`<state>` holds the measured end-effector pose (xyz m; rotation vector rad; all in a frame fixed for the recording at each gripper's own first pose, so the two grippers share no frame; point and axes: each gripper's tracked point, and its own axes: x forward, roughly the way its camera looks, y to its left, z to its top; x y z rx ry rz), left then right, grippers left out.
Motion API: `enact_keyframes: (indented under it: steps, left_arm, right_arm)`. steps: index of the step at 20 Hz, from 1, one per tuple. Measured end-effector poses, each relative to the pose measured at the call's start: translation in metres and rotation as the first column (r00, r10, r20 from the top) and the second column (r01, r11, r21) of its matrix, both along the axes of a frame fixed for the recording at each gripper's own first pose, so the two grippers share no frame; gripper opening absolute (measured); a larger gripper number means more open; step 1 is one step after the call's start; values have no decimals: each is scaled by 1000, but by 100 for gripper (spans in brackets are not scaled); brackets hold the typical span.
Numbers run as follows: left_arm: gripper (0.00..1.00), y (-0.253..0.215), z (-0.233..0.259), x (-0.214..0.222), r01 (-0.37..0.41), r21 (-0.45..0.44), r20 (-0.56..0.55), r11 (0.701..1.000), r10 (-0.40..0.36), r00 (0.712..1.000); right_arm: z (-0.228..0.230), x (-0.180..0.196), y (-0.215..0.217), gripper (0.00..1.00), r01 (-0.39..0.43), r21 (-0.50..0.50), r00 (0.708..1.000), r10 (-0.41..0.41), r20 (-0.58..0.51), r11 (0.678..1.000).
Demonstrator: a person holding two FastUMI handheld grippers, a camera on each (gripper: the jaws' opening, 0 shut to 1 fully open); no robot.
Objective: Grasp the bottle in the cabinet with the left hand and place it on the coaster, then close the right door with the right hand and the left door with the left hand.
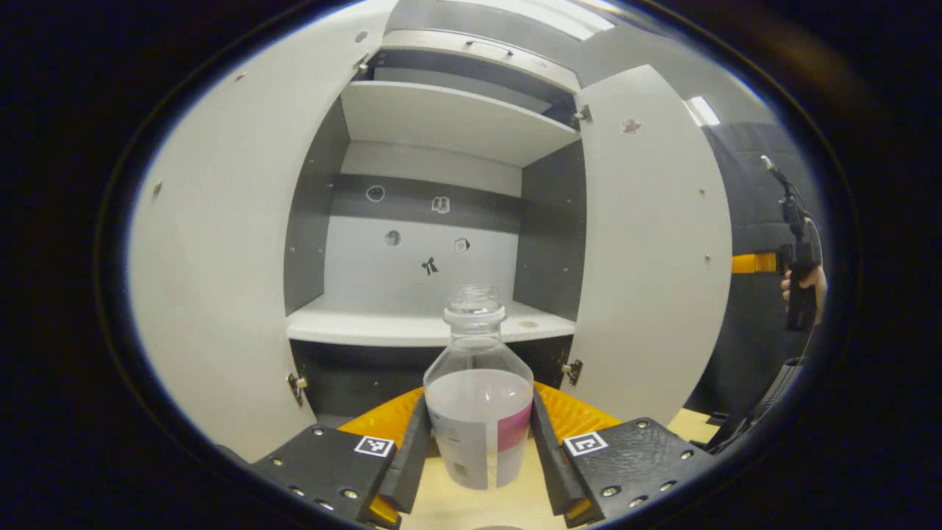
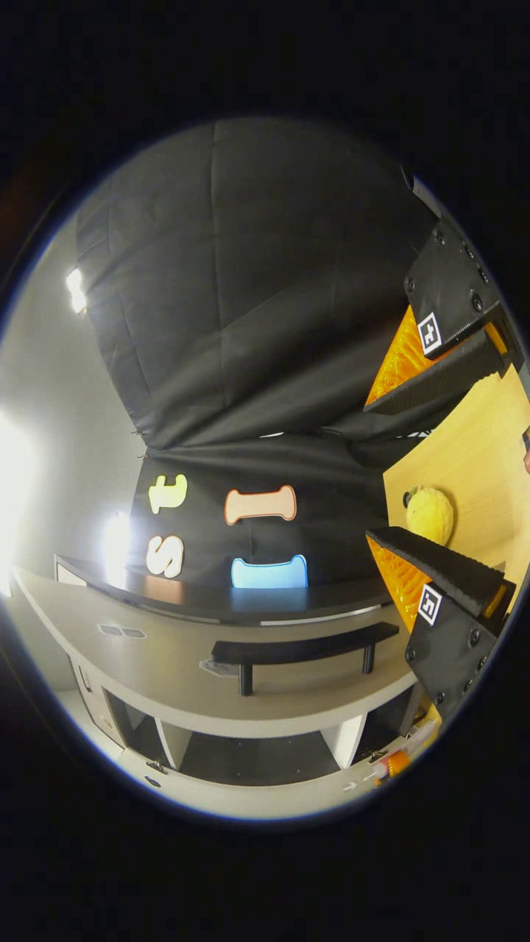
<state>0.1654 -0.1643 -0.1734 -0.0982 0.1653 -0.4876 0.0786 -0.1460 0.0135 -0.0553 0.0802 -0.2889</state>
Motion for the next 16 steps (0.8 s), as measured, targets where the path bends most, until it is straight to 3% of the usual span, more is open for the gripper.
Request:
enact_keyframes:
  steps: [4,11,16]
  left_arm:
    - [68,6,-61,-32,6,16,-57,1000,-5,998]
    - [69,10,-135,-70,29,56,-111,998,-23,994]
    - [69,-1,-172,-97,87,117,-126,989,-72,989]
  right_arm:
    - [-6,-15,5,97,12,42,999,-11,-31,999]
    - [-33,-51,-5,96,107,163,988,-86,-126,981]
    - [-31,-66,-3,96,119,112,985,-104,-134,987]
